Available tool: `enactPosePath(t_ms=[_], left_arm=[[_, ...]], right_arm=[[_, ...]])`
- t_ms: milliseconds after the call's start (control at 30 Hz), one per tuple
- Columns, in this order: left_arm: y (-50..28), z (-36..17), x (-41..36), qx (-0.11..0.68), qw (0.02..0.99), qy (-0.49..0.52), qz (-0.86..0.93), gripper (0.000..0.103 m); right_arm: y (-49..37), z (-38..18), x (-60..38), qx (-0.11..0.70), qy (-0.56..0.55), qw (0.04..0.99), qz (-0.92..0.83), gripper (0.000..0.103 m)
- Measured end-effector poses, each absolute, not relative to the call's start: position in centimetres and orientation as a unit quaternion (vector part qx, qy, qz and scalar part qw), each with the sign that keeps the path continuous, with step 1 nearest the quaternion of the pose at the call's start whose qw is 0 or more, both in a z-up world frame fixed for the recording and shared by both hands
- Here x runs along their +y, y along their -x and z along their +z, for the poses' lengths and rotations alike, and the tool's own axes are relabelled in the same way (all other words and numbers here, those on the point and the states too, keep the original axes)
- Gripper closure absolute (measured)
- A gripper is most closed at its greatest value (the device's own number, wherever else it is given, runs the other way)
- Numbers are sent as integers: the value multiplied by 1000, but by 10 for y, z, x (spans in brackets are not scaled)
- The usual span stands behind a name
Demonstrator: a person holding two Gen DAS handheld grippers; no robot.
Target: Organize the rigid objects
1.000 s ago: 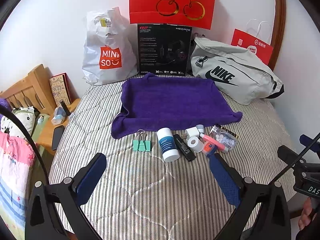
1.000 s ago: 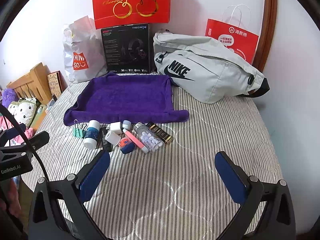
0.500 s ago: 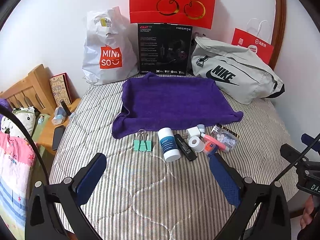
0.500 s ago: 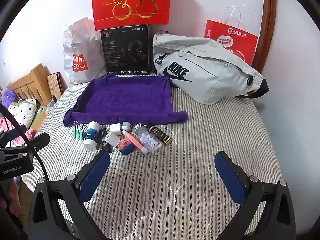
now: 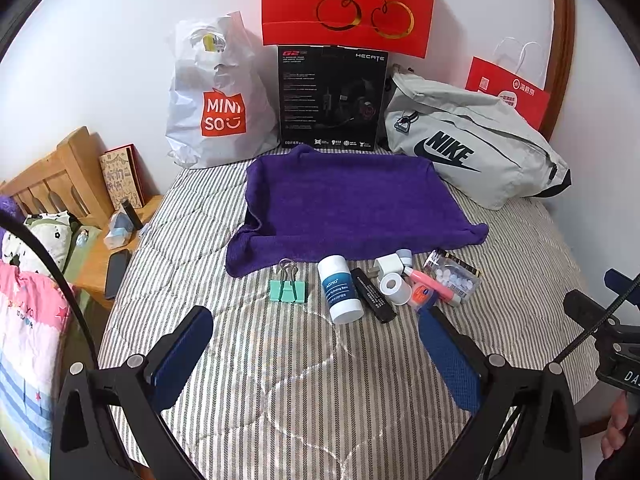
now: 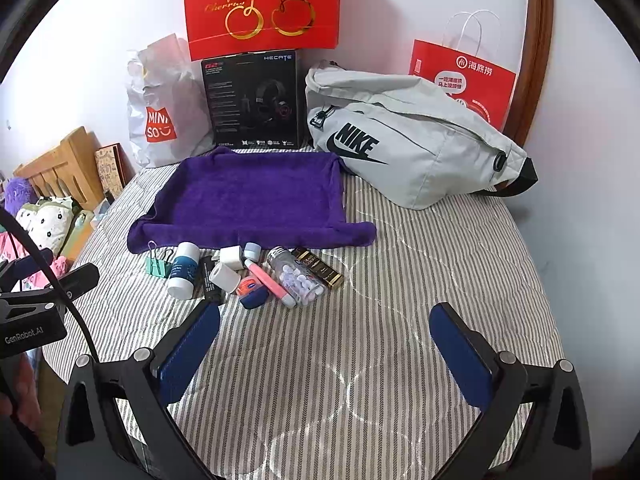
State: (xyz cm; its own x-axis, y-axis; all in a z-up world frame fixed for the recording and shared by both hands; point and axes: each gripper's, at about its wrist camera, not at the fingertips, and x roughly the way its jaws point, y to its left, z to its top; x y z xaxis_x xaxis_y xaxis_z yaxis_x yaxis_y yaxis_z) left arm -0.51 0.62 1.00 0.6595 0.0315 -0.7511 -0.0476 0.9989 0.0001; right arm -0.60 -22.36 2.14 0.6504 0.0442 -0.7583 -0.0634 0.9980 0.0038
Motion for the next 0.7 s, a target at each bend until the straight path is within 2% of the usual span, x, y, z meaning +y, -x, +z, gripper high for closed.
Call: enactPosePath(t_ms=[433, 700], left_arm=[[-16, -10, 22, 422, 906, 14, 23, 0], [-42, -53, 45, 450, 892, 36, 27, 0]], right_arm=[[-10, 14, -227, 430, 15, 902, 27, 0], [-32, -10, -232, 449, 20, 893, 29, 0]])
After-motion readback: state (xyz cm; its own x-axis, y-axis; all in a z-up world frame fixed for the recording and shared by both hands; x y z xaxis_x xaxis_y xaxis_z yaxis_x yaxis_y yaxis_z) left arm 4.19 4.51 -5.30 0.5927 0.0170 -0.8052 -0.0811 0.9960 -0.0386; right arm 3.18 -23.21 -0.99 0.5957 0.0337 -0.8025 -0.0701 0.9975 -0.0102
